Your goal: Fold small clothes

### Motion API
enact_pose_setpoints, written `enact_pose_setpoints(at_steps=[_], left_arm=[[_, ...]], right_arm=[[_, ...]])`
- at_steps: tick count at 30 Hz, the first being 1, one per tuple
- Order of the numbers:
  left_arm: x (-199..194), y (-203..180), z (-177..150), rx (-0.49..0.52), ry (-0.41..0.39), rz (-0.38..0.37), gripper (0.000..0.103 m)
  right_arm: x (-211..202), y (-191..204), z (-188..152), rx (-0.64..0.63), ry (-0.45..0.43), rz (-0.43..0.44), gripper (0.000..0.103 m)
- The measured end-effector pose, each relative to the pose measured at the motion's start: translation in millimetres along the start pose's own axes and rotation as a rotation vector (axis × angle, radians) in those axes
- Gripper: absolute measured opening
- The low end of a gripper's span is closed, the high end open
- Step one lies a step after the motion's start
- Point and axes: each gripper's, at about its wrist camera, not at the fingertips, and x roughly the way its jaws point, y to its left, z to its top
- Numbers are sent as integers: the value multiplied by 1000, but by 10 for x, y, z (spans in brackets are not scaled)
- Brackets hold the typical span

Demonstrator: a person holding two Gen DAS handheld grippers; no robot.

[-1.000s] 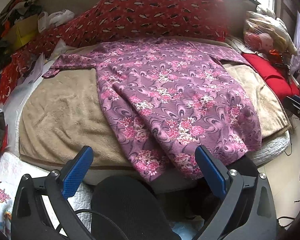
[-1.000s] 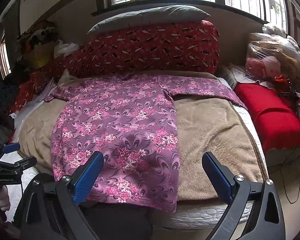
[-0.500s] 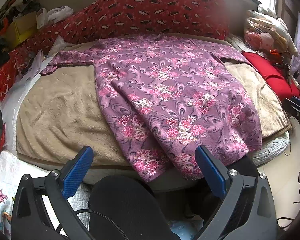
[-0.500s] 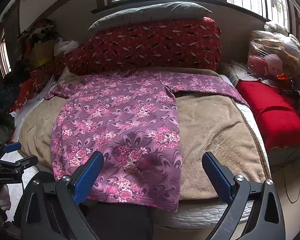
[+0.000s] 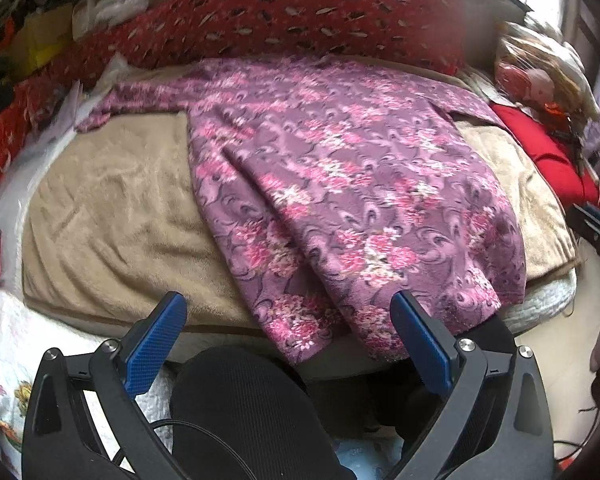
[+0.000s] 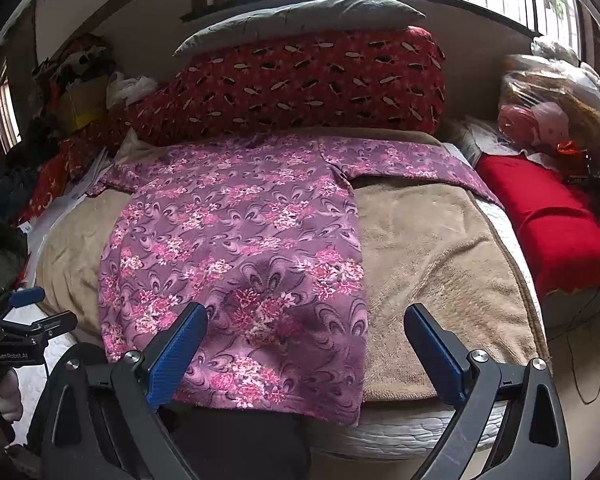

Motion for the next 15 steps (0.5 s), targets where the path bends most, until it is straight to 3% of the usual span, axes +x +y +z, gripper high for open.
enact_pose_setpoints(at_steps=[8, 13, 15], left_arm=[[406, 768, 109, -282, 161, 23, 102], [794, 614, 90, -256, 282, -8, 102], [974, 495, 83, -240, 339, -18, 102]], right_arm=[[302, -474, -105, 135, 95, -58, 99], [667, -704, -227, 202, 204, -54, 97], [834, -679, -274, 190, 254, -50, 92]])
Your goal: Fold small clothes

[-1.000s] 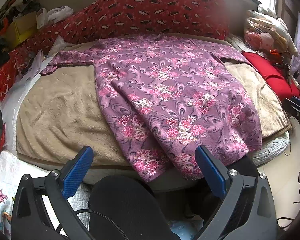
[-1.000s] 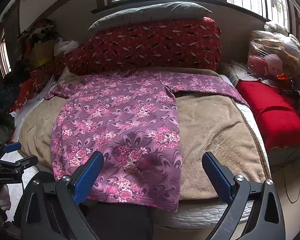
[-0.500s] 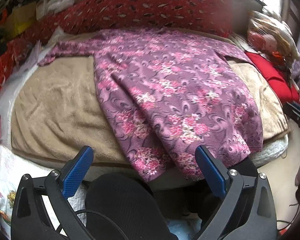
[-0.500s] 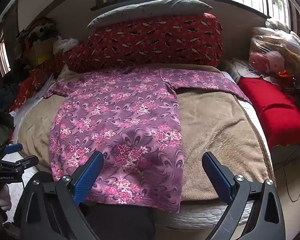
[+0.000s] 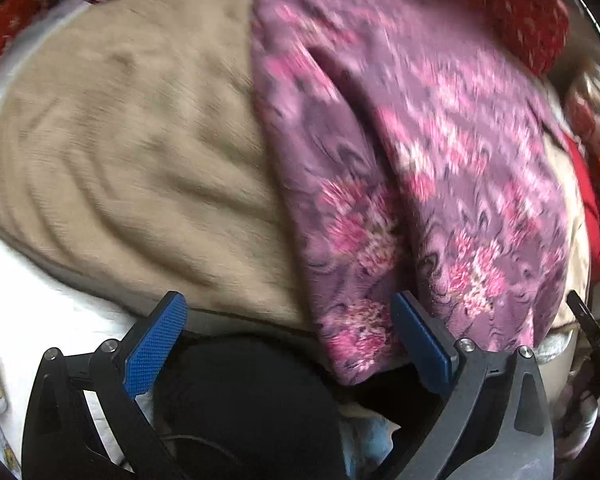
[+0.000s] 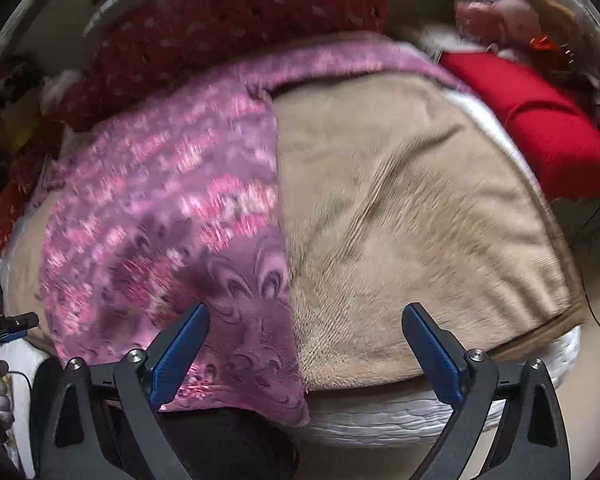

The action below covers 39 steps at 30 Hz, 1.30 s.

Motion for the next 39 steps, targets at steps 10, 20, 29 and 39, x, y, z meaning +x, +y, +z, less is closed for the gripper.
enact_pose_setpoints(at_steps=[10, 20, 29, 39], left_arm=[[-133, 117, 69, -65, 86, -176, 4], [-718, 703, -34, -131, 26, -229, 2], [-249, 773, -311, -140, 120, -334, 41], [-121, 628, -253, -140, 116, -335, 0]], right_arm=[[-196, 109, 71, -58, 20, 275, 5], [-914, -539, 293, 182, -147, 408, 2], [-323, -475, 67, 187, 54, 246, 12], [-9, -396, -116, 187, 121, 346, 3]])
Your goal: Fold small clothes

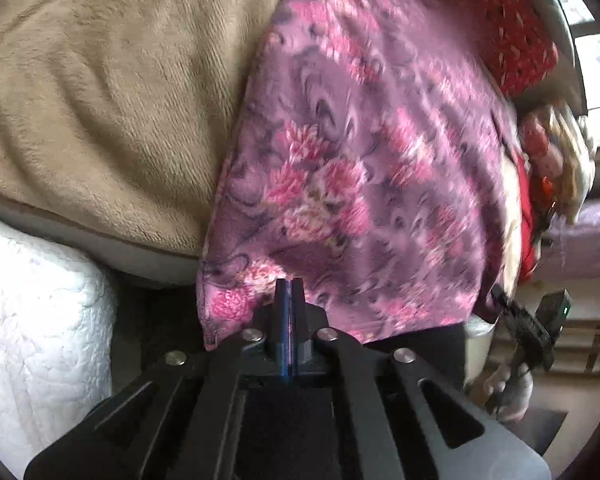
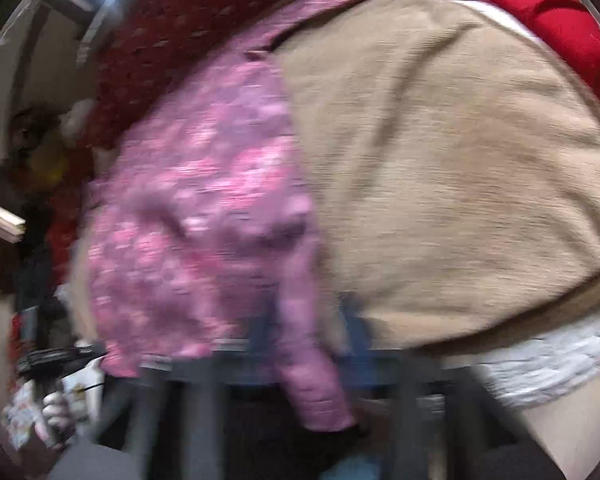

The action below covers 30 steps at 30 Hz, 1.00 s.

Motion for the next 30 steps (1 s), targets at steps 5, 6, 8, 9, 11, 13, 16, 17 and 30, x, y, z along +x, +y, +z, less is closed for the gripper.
enact_pose_setpoints(at_steps=[5, 6, 8, 9, 11, 13, 16, 17, 30], left_arm=[[-816, -54, 106, -68, -163, -150, 0], [-978, -80, 119, -65, -193, -159, 0], [-1178, -152, 118, -34, -223, -155, 0], [-1206, -161, 97, -20, -223, -145, 0], [-1087, -153, 36, 10, -195, -102, 0], [-846, -103, 5, 19, -151, -56, 9], [-424, 97, -102, 10, -67, 24, 32], [-279, 135, -117, 11, -47, 57, 32], [-25, 213, -73, -57, 26, -41, 3]], right_arm=[[-662, 285, 197, -20, -166, 216, 3], [-831, 347, 240, -24, -202, 257, 3], [-1070, 432, 291, -35, -246, 315, 3], [-1148, 465, 308, -38, -255, 338, 3], [-1182, 496, 310, -41, -262, 353, 3], [-1100, 488, 299, -39, -252, 335, 3], [-888, 389, 292, 10, -198, 290, 4], [-788, 341, 273, 27, -170, 266, 4], [-490, 243, 107, 41, -112, 196, 4]])
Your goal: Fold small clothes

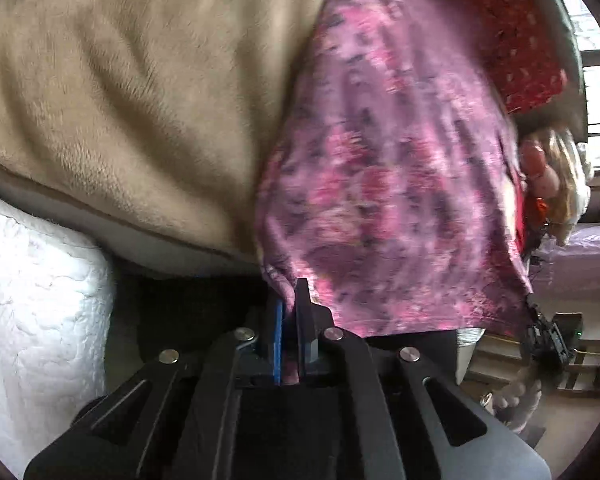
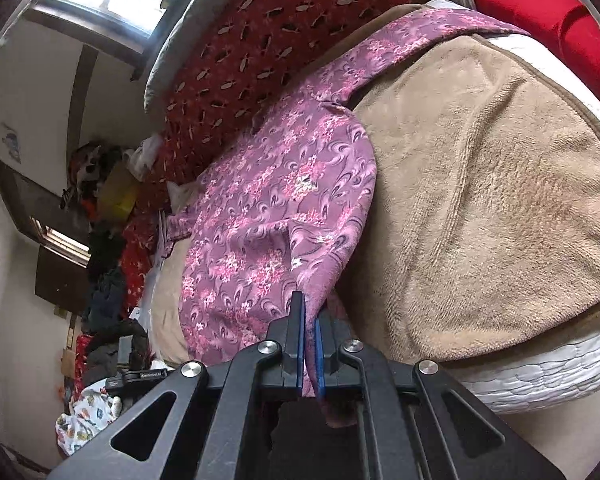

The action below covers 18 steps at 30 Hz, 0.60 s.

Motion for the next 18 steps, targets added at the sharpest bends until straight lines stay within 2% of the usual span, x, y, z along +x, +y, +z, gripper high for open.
enact_pose_setpoints(at_steps=[2, 4, 5, 7, 10, 12, 13, 15, 17, 18], left_arm=[[-184, -87, -11, 2, -19, -53, 3], [-431, -148, 16, -2, -60, -115, 3], [-598, -184, 15, 3, -91, -133, 3], [-787, -201, 3, 15, -128, -122, 3], [-755, -145, -1, 23, -122, -16, 3], [-486, -22, -59, 3, -63, 90, 3], [-369, 30, -74, -16, -37, 109, 3], [-241, 97, -93, -39, -20, 113, 3], [-335, 49, -59, -19, -52, 93, 3], [-422, -40, -27, 7, -76, 80, 4]], right_arm=[[-76, 16, 1, 1, -12, 25, 4], [-226, 64, 30, 9, -41, 87, 4], [-335, 92, 49, 7, -65, 115, 3], [-465, 118, 70, -11, -97, 122, 3], [-427, 3, 26, -13, -75, 59, 3], [-252, -164, -72, 17, -25, -13, 3], [-142, -252, -131, 26, 6, -52, 3], [112, -447, -246, 58, 89, -136, 4], [274, -542, -290, 71, 163, -227, 8], [281, -523, -257, 53, 167, -255, 9]])
